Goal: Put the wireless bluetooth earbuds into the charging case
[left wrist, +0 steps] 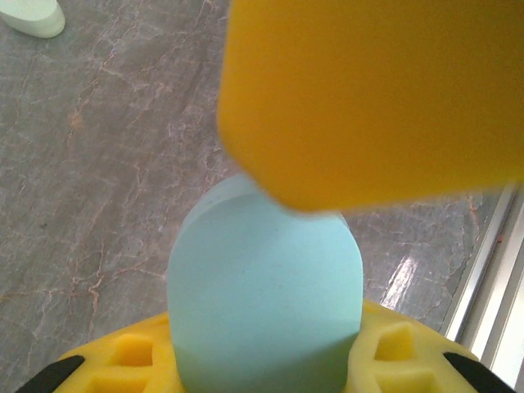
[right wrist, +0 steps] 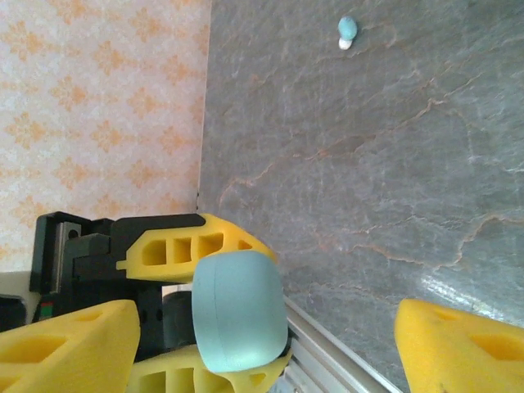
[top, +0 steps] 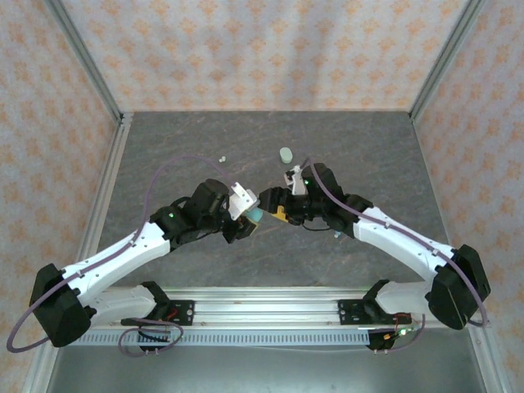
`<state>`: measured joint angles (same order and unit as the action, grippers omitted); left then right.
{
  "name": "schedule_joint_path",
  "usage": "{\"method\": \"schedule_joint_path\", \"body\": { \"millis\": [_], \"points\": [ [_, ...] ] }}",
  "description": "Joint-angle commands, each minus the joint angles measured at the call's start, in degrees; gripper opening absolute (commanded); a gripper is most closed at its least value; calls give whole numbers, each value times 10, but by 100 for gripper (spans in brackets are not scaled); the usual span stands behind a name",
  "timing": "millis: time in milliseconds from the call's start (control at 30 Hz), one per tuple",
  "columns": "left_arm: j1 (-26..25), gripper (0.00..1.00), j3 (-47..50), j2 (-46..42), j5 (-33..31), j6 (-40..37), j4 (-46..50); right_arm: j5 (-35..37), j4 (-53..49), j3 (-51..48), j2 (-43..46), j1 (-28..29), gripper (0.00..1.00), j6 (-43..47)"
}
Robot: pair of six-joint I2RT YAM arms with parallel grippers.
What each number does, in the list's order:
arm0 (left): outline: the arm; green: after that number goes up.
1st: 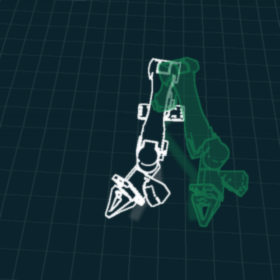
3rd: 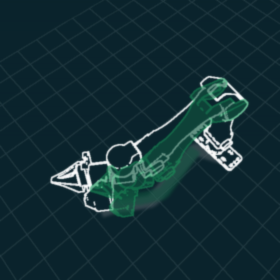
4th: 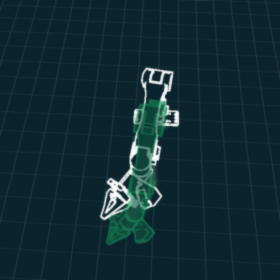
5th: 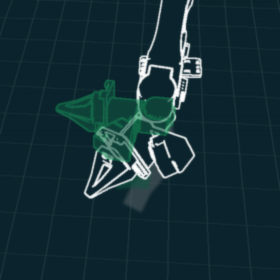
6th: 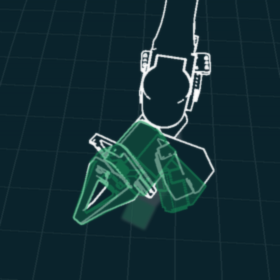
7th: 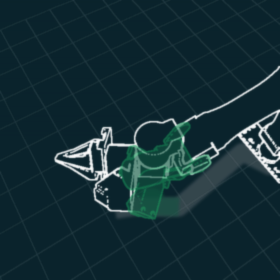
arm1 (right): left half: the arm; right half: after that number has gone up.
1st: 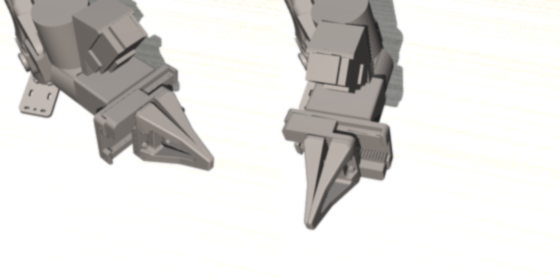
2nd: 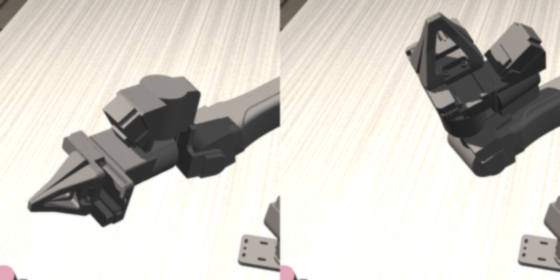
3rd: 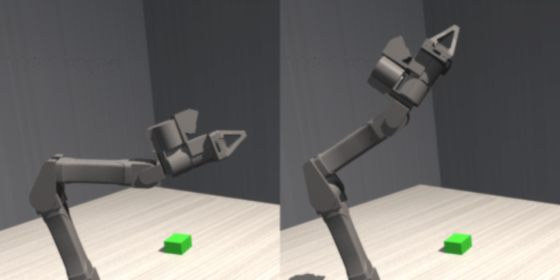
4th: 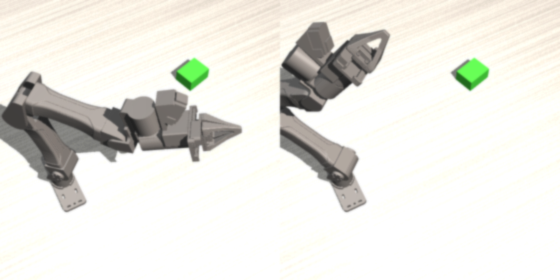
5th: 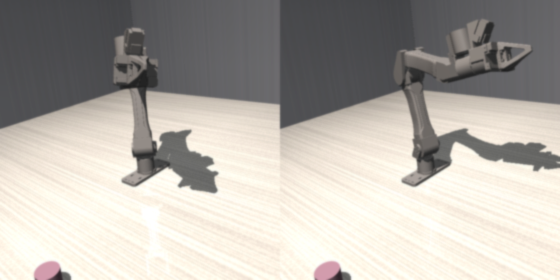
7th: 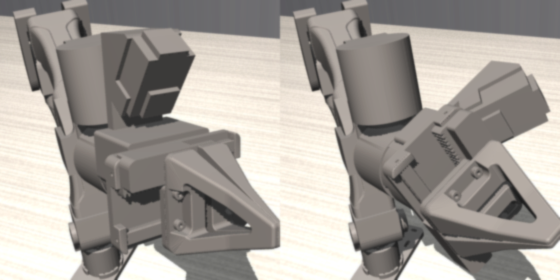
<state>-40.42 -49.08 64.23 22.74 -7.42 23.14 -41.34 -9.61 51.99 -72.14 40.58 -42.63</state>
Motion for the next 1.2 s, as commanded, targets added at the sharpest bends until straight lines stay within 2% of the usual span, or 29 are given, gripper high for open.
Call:
{"method": "schedule_joint_path", "body": {
  "millis": [0, 67, 133, 400, 533, 700, 967, 1100, 1167],
  "points": [
    [-2, 22, -13, -10, 23, 0, -19, -30, 20, 25, -18, 11, 80, 5],
    [-3, 22, -15, -9, 27, 1, -19, -33, 22, 28, -26, 17, 78, 5],
    [-3, 22, -17, -10, 30, 1, -19, -35, 25, 29, -32, 19, 72, 5],
    [-2, 23, -18, -8, 31, -10, -15, -1, 60, 6, -31, 19, 28, -24],
    [-2, 26, -10, -14, 22, -15, -20, -6, 135, -22, -35, 19, 13, -78],
    [-1, 41, 6, -29, -16, 5, -41, 31, 200, -49, -31, 19, 5, -132],
    [6, 75, 28, -59, -98, 63, -71, 52, 241, -41, -73, 6, 0, -204],
    [7, 85, 45, -80, -134, 101, -91, 69, 239, -37, -93, -9, 0, -240],
    [7, 86, 51, -88, -161, 132, -99, 70, 235, -29, -102, -15, 0, -243]
  ]
}}
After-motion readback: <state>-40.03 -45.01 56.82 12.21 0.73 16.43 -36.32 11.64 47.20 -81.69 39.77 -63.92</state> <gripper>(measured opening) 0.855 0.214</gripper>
